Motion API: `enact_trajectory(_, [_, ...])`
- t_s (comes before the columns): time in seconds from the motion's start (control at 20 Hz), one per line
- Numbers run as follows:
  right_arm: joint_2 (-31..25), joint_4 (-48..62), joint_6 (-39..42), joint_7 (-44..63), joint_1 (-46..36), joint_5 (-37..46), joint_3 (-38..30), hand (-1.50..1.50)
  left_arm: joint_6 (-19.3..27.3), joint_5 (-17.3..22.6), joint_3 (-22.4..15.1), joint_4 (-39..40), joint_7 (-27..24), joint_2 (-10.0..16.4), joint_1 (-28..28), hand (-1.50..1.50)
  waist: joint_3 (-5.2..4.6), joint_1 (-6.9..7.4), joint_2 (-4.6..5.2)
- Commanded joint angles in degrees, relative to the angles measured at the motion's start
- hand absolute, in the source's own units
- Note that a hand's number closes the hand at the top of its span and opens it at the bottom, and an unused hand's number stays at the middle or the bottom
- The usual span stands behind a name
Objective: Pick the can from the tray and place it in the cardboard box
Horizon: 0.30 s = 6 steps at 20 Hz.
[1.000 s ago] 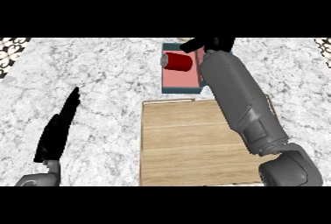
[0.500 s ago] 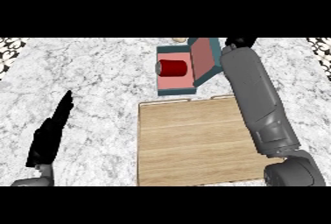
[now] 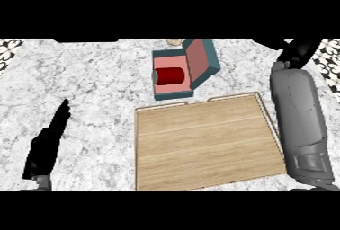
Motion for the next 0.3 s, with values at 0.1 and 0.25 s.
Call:
enact_trajectory(0.1, [-2.1,-21.3,9.5,1.9,16.5,-4.5,1.6,-1.50,-0.5,1.3,2.4,0.9,0.2,1.2,-0.6,0.00,-0.05,-1.14,-0.26])
enact_trajectory(0.25, [-7.3,-29.2,18.9,5.0,22.2,-8.2,1.1,-1.50,0.8,-0.5,-0.4,-0.7,1.2,-1.2,-0.6,0.00,-0.04,-0.74,-0.03])
